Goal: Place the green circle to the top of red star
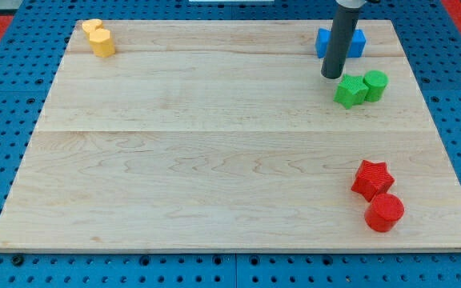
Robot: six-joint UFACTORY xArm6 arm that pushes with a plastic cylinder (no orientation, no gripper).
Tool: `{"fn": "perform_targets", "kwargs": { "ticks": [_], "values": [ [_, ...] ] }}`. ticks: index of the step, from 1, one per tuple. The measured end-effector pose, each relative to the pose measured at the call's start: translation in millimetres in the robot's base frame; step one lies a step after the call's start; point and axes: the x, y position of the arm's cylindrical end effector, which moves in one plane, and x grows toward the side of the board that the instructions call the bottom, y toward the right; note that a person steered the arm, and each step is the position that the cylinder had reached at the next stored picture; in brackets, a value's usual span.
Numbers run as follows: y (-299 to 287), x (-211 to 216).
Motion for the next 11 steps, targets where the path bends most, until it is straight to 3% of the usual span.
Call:
{"fn": "perform_targets", "kwargs": {
  "ticks": [2, 4, 5, 7, 8, 9, 10, 11],
  "values": [
    [73, -4],
    [-2, 100],
    [-2, 138],
    [9, 93],
    [56, 104],
    [41, 162],
    [41, 173],
    [92, 114]
  ]
}}
